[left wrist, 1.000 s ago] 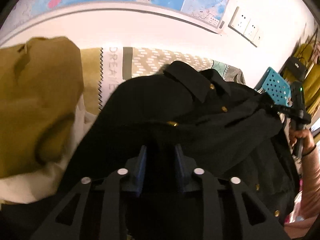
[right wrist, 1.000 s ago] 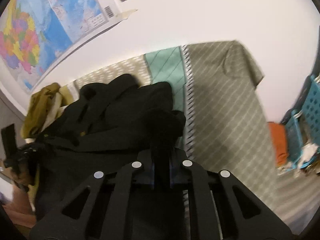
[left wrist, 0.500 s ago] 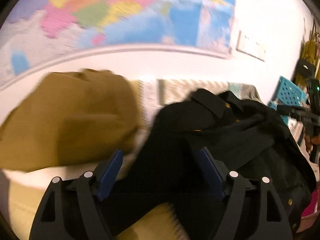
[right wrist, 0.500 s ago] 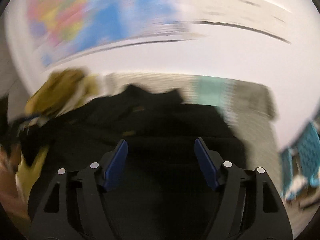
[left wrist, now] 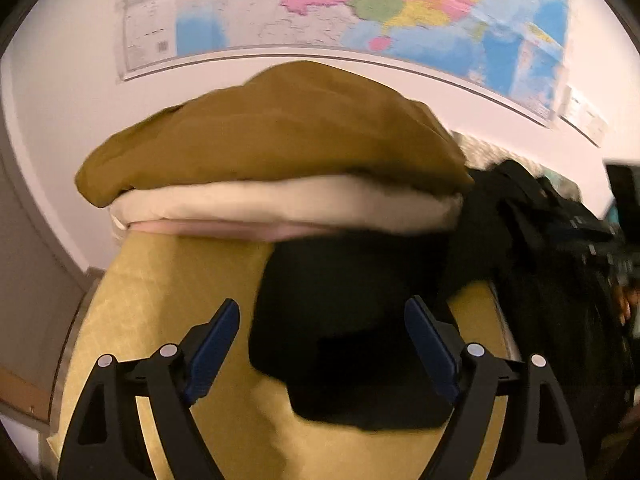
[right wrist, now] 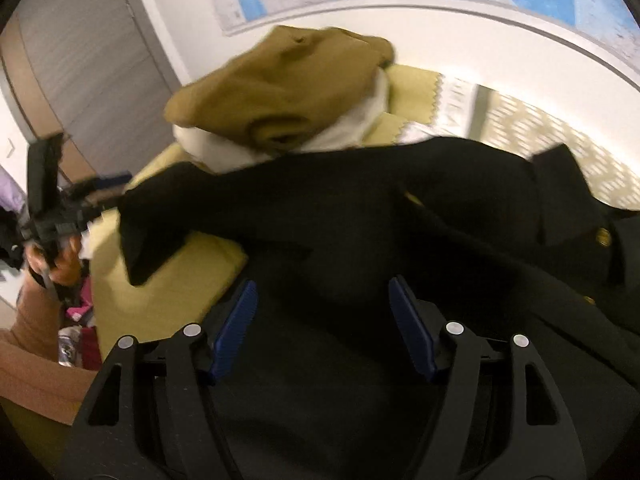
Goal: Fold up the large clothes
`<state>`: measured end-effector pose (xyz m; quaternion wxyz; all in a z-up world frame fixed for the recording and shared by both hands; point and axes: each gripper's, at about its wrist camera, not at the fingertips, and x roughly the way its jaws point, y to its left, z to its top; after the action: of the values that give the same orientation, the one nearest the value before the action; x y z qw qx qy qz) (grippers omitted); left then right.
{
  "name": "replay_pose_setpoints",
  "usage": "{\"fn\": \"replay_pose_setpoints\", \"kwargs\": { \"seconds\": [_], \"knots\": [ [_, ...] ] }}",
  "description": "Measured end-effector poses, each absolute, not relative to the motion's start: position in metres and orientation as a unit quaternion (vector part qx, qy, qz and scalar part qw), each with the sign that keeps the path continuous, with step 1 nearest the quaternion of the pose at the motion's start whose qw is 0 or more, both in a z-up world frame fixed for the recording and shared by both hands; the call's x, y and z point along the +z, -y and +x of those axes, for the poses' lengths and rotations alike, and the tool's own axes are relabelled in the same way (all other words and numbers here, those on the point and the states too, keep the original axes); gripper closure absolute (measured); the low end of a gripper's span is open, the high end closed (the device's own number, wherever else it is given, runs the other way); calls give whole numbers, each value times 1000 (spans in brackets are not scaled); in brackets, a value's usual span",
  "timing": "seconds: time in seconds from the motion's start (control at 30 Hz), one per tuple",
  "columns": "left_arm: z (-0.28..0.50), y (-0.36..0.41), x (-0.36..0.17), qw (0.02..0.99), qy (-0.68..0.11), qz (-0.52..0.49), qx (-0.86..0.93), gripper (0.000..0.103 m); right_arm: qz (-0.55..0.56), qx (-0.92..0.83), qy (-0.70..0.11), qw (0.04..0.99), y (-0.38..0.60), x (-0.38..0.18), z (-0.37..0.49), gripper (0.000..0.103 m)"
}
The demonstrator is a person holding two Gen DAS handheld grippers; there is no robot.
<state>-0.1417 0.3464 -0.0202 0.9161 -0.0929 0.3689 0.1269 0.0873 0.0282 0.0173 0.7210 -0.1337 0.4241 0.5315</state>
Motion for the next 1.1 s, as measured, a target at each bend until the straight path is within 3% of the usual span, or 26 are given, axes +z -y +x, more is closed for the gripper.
{"fn": "replay_pose_setpoints", "kwargs": {
  "seconds": [0.2, 0.27, 0.33, 0.4, 0.5, 0.7, 0.77, 0.8, 0.83, 1.1],
  "knots": [
    [-132, -321, -31, 919, -379, 14, 104, 22, -140, 574, -416, 691, -60, 25, 55, 34],
    [-118, -318, -34, 917, -384, 36, 101, 34, -134, 585, -427, 676, -70, 21, 47, 34],
    [-108, -319, -33, 914, -392, 47, 87, 68, -136, 599, -431, 662, -77, 17, 38, 33],
    [-101, -326, -28, 913, -398, 38, 77, 84, -138, 619, -429, 643, -88, 15, 22, 33],
    [-96, -339, -11, 916, -395, 15, 71, 100, -142, 657, -421, 609, -111, 15, -5, 33],
    [-92, -346, 1, 914, -402, 0, 51, 100, -183, 665, -404, 600, -166, -2, -49, 35],
    [-91, -346, -1, 911, -409, -9, 45, 100, -179, 663, -419, 594, -175, -9, -51, 45],
    [-91, -346, -1, 911, -411, -15, 41, 100, -171, 667, -425, 588, -178, -11, -51, 61],
    [-90, -345, 0, 910, -413, -17, 42, 100, -169, 669, -427, 585, -179, -10, -51, 95],
    [-100, -326, 45, 925, -369, -69, -52, 97, -21, 712, -379, 591, -59, 92, -13, 98]
  ]
}}
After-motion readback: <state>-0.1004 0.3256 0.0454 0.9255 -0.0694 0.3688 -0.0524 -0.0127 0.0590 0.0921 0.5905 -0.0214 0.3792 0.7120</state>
